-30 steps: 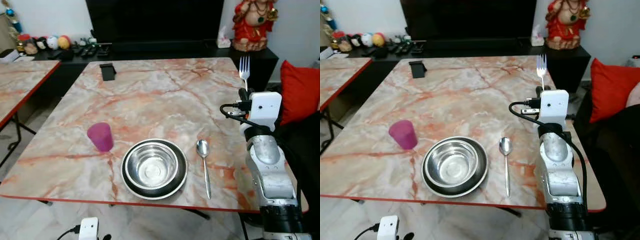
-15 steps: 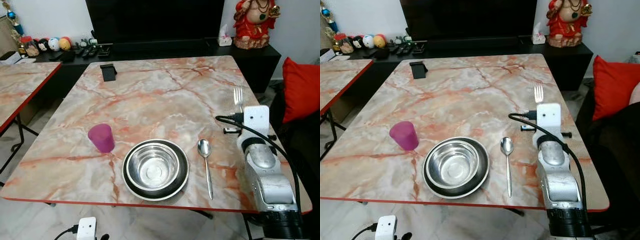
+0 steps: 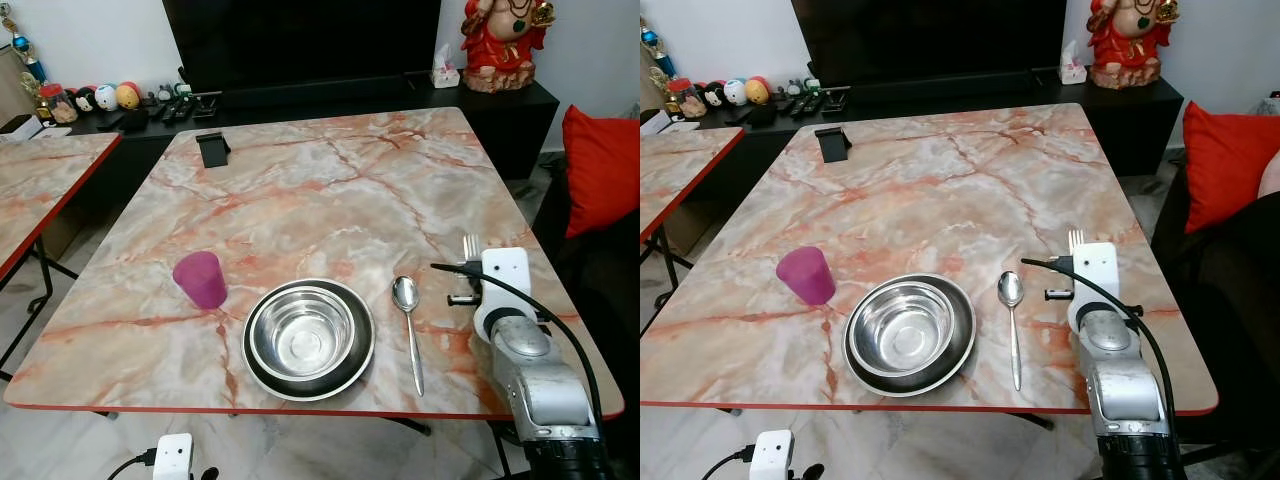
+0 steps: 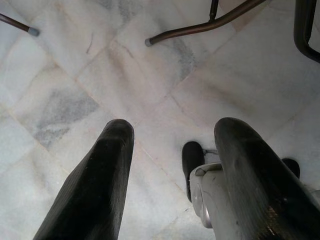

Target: Setting the table

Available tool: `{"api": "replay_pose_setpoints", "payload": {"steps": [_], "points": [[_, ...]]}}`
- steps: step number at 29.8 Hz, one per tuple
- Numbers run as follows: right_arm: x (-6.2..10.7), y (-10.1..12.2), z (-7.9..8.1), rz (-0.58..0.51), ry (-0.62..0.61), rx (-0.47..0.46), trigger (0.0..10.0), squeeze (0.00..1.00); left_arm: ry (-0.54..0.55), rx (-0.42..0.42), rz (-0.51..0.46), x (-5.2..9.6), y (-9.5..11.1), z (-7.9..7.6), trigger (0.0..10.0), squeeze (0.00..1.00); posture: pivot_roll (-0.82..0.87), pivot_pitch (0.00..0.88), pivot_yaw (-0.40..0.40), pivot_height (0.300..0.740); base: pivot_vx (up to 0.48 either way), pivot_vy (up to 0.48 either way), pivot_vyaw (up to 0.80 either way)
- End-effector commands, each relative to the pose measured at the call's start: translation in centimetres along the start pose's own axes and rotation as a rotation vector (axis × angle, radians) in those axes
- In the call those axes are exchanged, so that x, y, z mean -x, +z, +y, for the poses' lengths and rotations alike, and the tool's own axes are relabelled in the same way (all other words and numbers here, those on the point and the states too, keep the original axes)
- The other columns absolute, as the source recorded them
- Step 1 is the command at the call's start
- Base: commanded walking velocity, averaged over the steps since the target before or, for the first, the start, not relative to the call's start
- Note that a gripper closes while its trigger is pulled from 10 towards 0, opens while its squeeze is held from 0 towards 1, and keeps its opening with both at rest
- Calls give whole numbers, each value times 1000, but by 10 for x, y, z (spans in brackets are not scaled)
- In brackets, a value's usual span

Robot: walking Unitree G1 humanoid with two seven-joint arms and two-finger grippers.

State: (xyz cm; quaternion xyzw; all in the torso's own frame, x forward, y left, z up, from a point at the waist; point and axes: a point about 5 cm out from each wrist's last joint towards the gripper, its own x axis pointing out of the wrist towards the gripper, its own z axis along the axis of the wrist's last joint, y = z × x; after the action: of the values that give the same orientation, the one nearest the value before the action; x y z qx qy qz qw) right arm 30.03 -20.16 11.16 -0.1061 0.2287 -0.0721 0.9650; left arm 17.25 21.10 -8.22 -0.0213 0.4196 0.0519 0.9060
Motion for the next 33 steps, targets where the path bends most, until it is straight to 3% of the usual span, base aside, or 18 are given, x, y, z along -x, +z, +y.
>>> {"api": "replay_pose_setpoints", "payload": {"steps": [1,9,15,29,33], "points": [[2,-1,5,16,22,-1,10000,0,13,4,18,1,-2,5,10000,0,-118,0,112,740,0,0,0],[6,-19,10,90,40,-5,10000,0,13,2,20,0,-1,5,10000,0,-122,0,117,740,0,0,0],[8,-21,17,122,55,-80,10000,0,13,2,16,0,-1,5,10000,0,-123,0,117,740,0,0,0],[11,-7,36,59,138,-109,10000,0,16,7,17,0,-1,5,10000,0,-116,0,112,740,0,0,0],[11,-6,38,42,142,-76,10000,0,16,8,17,0,-1,5,10000,0,-116,0,110,740,0,0,0]]}}
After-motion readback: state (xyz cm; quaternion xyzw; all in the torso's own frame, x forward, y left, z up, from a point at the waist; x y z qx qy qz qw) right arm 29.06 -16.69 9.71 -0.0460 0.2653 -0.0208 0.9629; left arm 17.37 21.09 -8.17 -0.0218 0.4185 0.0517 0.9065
